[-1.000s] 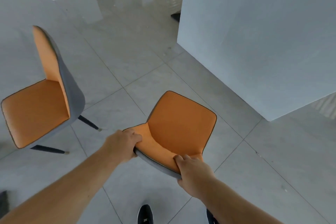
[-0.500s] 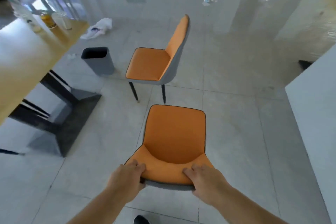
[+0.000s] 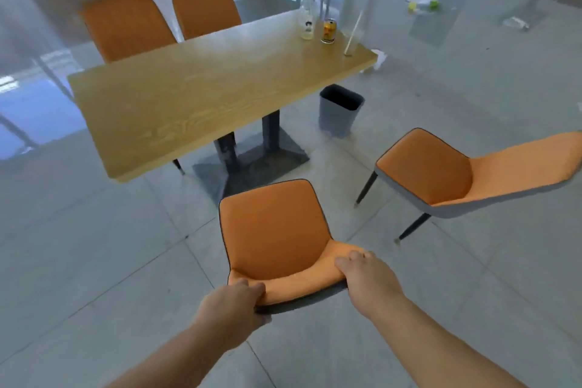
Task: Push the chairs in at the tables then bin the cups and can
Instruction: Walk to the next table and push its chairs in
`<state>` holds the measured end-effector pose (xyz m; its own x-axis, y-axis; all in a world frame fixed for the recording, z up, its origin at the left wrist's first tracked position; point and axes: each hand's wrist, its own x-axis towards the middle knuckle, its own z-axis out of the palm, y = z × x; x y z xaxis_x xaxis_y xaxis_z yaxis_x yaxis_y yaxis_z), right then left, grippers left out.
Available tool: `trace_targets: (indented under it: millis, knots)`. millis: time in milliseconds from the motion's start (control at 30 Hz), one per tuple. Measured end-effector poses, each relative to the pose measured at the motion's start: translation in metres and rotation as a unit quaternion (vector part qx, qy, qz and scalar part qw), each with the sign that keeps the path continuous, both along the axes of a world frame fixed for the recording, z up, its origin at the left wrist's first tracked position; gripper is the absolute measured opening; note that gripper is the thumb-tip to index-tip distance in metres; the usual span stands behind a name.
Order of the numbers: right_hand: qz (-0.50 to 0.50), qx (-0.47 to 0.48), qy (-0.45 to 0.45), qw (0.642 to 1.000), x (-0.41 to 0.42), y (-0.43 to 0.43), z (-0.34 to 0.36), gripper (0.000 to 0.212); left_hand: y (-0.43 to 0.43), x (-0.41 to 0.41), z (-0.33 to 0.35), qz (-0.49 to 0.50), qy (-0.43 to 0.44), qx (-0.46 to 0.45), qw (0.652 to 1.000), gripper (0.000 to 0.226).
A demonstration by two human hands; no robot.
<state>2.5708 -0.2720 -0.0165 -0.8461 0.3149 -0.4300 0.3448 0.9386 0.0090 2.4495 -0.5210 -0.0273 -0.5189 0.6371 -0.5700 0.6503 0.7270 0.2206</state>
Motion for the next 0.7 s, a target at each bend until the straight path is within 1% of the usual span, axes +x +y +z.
trace_targets:
  millis: [200, 333, 400, 467, 533, 600, 700]
  knots:
    - [0.078, 0.007, 0.022, 0.997, -0.117, 0.012, -0.004, 0.041, -0.012, -0.07, -0.007, 0.086, 0.06, 0.028, 0.994, 0.031]
    - [0.111, 0.003, 0.045, 0.993, -0.18, 0.034, -0.009, 0.036, 0.004, -0.107, -0.014, 0.15, 0.106, 0.021, 0.983, 0.032]
    - [0.134, -0.001, 0.053, 0.99, -0.207, 0.049, -0.011, 0.036, 0.018, -0.12, -0.017, 0.187, 0.106, 0.017, 0.976, 0.032]
    - [0.159, -0.009, 0.06, 0.985, -0.229, 0.063, -0.01, 0.033, 0.03, -0.127, -0.018, 0.249, 0.095, 0.027, 0.963, 0.04]
    - [0.194, -0.029, 0.071, 0.978, -0.244, 0.078, -0.007, 0.03, 0.04, -0.123, -0.012, 0.325, 0.086, 0.035, 0.941, 0.054]
    - [0.233, -0.056, 0.073, 0.968, -0.245, 0.096, -0.01, 0.039, 0.05, -0.107, -0.003, 0.371, 0.074, 0.025, 0.926, 0.063]
    - [0.255, -0.116, 0.042, 0.959, -0.23, 0.134, -0.014, 0.063, 0.07, -0.071, 0.017, 0.406, 0.072, 0.02, 0.911, 0.066]
